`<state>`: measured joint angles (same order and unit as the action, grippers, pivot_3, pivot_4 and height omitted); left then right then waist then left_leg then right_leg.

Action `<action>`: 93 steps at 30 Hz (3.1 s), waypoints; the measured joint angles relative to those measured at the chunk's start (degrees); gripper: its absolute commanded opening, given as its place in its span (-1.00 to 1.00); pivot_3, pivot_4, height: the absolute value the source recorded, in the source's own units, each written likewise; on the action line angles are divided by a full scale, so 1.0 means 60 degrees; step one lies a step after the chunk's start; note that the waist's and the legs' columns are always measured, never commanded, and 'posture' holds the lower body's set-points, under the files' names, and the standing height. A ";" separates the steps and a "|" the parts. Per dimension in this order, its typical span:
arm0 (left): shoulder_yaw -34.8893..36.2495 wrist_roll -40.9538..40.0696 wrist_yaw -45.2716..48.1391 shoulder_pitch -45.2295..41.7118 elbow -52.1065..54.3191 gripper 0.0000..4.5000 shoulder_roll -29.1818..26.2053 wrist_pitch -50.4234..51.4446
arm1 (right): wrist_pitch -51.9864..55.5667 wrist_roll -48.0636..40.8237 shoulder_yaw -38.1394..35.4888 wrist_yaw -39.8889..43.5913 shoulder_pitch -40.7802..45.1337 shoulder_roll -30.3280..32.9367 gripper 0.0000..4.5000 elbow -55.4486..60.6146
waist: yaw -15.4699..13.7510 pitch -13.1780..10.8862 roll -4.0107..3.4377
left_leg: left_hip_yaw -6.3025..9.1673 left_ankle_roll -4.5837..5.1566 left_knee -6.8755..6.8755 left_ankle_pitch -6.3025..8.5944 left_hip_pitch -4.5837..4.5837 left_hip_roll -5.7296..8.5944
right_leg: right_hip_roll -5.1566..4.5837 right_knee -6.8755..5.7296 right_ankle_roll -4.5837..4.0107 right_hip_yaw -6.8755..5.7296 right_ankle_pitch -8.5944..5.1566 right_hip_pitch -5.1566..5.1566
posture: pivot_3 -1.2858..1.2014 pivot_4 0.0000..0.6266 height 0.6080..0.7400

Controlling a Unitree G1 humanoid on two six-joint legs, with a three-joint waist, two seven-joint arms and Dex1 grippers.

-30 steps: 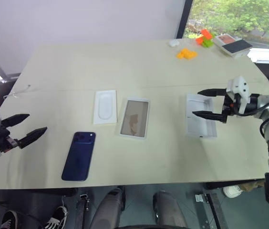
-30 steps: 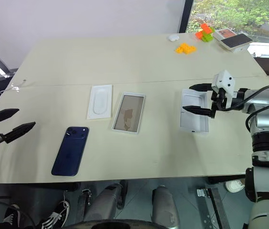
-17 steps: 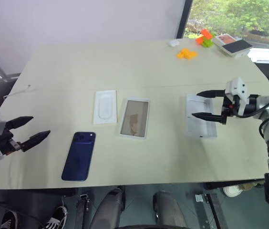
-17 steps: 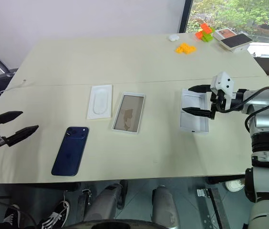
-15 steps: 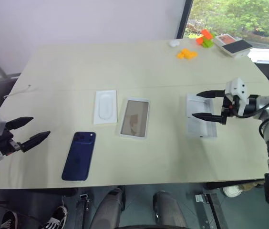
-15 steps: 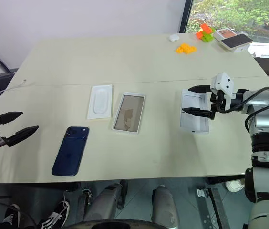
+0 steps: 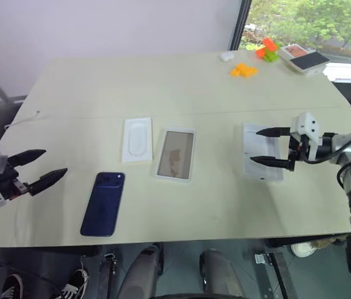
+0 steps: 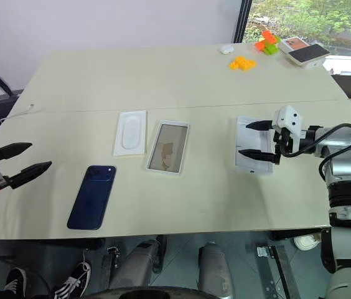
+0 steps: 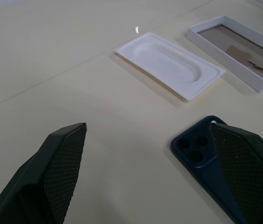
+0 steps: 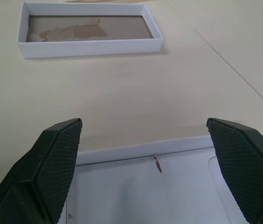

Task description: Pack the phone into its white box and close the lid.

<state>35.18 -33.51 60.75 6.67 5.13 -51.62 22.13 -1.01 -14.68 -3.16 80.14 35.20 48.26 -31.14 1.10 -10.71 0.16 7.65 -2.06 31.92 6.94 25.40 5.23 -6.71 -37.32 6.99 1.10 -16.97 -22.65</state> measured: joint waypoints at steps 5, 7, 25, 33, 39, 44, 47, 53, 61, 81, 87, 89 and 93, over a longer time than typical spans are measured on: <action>-0.0024 0.0003 0.0383 0.0421 0.0016 0.97 -0.0019 0.0040 | 0.0030 0.0052 -0.0007 -0.0009 0.0002 0.0160 0.99 -0.0010 | 0.0005 0.0000 0.0000 | -0.0001 0.0002 0.0000 0.0002 0.0000 -0.0002 | -0.0001 0.0001 -0.0001 0.0003 0.0000 0.0000 | 0.03 -0.52 1.00; -0.0019 -0.0026 0.0241 0.0290 0.0020 0.97 0.0033 0.0104 | 0.0321 -0.0030 -0.0037 -0.0178 0.0003 0.0085 0.99 0.0115 | -0.0001 0.0000 0.0000 | 0.0000 0.0002 0.0001 0.0002 -0.0001 -0.0003 | -0.0001 -0.0002 -0.0004 0.0003 0.0002 0.0000 | 0.03 -0.52 1.00; -0.2186 0.0071 -0.5043 -0.3517 0.0231 0.97 0.2102 0.3698 | 0.1759 -0.0306 0.0745 -0.2127 -0.0420 -0.1790 0.99 0.4148 | -0.0097 0.0009 0.0032 | 0.0021 0.0015 0.0027 -0.0010 0.0000 0.0012 | 0.0027 -0.0003 0.0048 -0.0019 0.0025 0.0023 | 0.03 -0.52 1.00; -0.2889 0.0466 -0.7550 -0.6422 -0.1236 0.97 0.3859 0.5153 | 0.1904 -0.0312 0.1114 -0.2383 -0.0392 -0.2248 0.99 0.4110 | -0.0026 0.0003 0.0050 | 0.0027 0.0011 0.0038 -0.0025 -0.0015 0.0005 | 0.0047 -0.0028 0.0069 -0.0027 0.0044 0.0033 | 0.03 -0.52 1.00; -0.3544 0.1011 -0.8073 -0.7200 -0.2730 0.97 0.4715 0.5338 | 0.1497 -0.0201 0.1148 -0.2465 -0.0404 -0.2367 0.99 0.3827 | -0.0045 0.0000 0.0058 | 0.0014 0.0013 0.0036 -0.0029 -0.0011 0.0009 | 0.0047 -0.0027 0.0092 -0.0031 0.0053 0.0031 | 0.03 -0.52 1.00; -0.3911 0.1336 -0.8210 -0.7689 -0.3368 0.97 0.5475 0.5074 | 0.1498 -0.0201 0.1159 -0.2593 -0.0436 -0.2436 0.99 0.3861 | -0.0053 -0.0002 0.0067 | 0.0009 0.0008 0.0043 -0.0033 -0.0012 0.0010 | 0.0047 -0.0027 0.0099 -0.0033 0.0059 0.0037 | 0.03 -0.52 1.00; -0.3850 0.1359 -0.8326 -0.7854 -0.3534 0.97 0.5643 0.5132 | 0.1534 -0.0201 0.1162 -0.2614 -0.0562 -0.2425 0.99 0.3938 | -0.0040 -0.0002 0.0067 | 0.0008 0.0008 0.0043 -0.0033 -0.0013 0.0010 | 0.0046 -0.0027 0.0100 -0.0031 0.0060 0.0037 | 0.03 -0.52 1.00; -0.3594 0.1303 -0.8426 -0.8009 -0.3789 0.97 0.5735 0.5246 | 0.1652 -0.0200 0.1162 -0.2738 -0.0581 -0.2413 0.99 0.4203 | -0.0029 0.0000 0.0068 | 0.0010 0.0007 0.0046 -0.0034 -0.0017 0.0009 | 0.0048 -0.0030 0.0102 -0.0032 0.0061 0.0043 | 0.03 -0.52 1.00; -0.3116 0.1243 -0.8545 -0.8007 -0.3824 -0.04 0.6077 0.5549 | 0.1780 -0.0202 0.1162 -0.2881 -0.0568 -0.2415 1.00 0.4418 | -0.0065 0.0006 0.0069 | 0.0011 0.0007 0.0052 -0.0033 -0.0022 0.0011 | 0.0047 -0.0029 0.0104 -0.0035 0.0062 0.0055 | 0.03 -0.52 1.00; -0.0644 -0.0915 -0.8733 -0.7485 -0.2422 -0.99 0.6191 0.8103 | 0.1128 -0.0010 0.1156 -0.2921 -0.0532 -0.2349 1.00 0.3812 | -0.0006 0.0005 0.0083 | 0.0019 0.0007 0.0049 -0.0034 -0.0017 0.0008 | 0.0049 -0.0028 0.0105 -0.0037 0.0062 0.0047 | 0.03 -0.52 1.00; 0.0386 -0.2141 -0.8974 -0.7562 -0.1739 -0.99 0.6232 0.9530 | 0.0933 0.0009 0.1157 -0.2908 -0.0515 -0.2358 1.00 0.3657 | -0.0037 0.0004 0.0085 | 0.0017 0.0005 0.0056 -0.0034 -0.0019 0.0009 | 0.0049 -0.0028 0.0104 -0.0038 0.0063 0.0054 | 0.03 -0.52 1.00; 0.0381 -0.2296 -0.9084 -0.7579 -0.1352 -0.99 0.6373 0.9850 | 0.0929 0.0026 0.1157 -0.2899 -0.0502 -0.2337 1.00 0.3612 | -0.0050 0.0003 0.0086 | 0.0015 0.0004 0.0057 -0.0035 -0.0018 0.0010 | 0.0049 -0.0028 0.0104 -0.0037 0.0063 0.0056 | 0.03 -0.52 1.00; -0.0408 -0.2329 -0.9450 -0.7617 -0.0531 -0.99 0.7015 0.9953 | 0.0846 0.0133 0.1154 -0.2751 -0.0413 -0.2092 1.00 0.3427 | -0.0081 0.0002 0.0089 | 0.0006 0.0003 0.0063 -0.0034 -0.0018 0.0013 | 0.0047 -0.0026 0.0103 -0.0037 0.0063 0.0061 | 0.03 -0.52 1.00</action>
<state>32.73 -47.48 4.05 -39.03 1.94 -9.53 81.85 4.06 -13.89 3.76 63.63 32.72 35.70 -10.58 0.61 -10.70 0.69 7.68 -2.04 32.30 6.74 25.29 5.31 -6.43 -37.47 7.61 0.88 -16.59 -22.28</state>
